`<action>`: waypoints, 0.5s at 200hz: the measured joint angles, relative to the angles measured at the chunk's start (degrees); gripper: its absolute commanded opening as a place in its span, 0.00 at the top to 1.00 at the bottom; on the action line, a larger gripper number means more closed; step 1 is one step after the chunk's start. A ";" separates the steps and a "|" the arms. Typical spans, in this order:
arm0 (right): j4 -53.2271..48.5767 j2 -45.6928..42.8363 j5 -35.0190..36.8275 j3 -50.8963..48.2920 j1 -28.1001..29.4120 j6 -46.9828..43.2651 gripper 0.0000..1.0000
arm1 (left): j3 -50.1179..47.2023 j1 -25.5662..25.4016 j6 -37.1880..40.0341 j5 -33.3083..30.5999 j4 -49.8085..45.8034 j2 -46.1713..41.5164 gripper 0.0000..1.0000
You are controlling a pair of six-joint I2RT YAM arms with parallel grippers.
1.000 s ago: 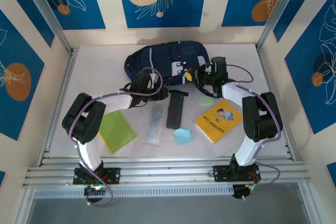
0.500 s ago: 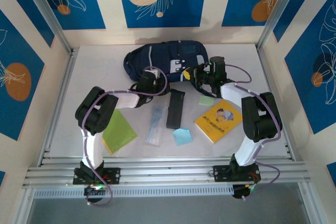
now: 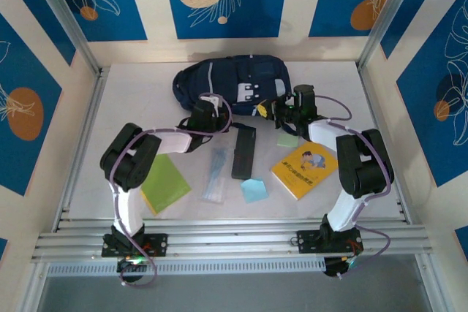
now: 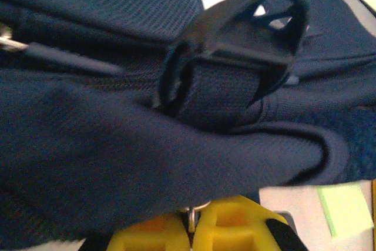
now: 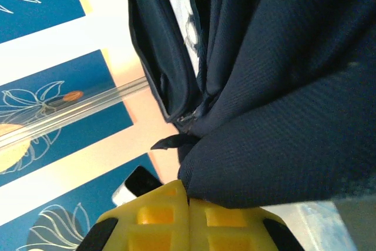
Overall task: Pack the student bag
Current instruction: Unzip the student bag at the top-center of the table.
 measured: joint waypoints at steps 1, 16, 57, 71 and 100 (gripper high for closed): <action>-0.09 -0.02 0.00 0.00 -0.04 -0.11 1.00 | 0.00 0.02 0.15 -0.02 -0.24 -0.13 1.00; -1.73 -0.81 0.07 0.00 -0.87 -2.03 1.00 | 0.00 0.35 3.15 -0.39 -5.81 -2.16 1.00; -5.22 -1.62 -0.20 0.02 -2.08 -5.60 1.00 | 1.33 3.50 10.67 -1.88 -19.39 -3.76 1.00; -6.16 -1.62 -0.20 0.02 -2.25 -6.60 1.00 | 2.69 4.81 12.94 -3.54 -23.61 -3.76 1.00; -7.67 -1.62 -0.24 0.24 -3.15 -8.59 1.00 | 5.73 6.10 16.65 -7.06 -30.42 -3.76 1.00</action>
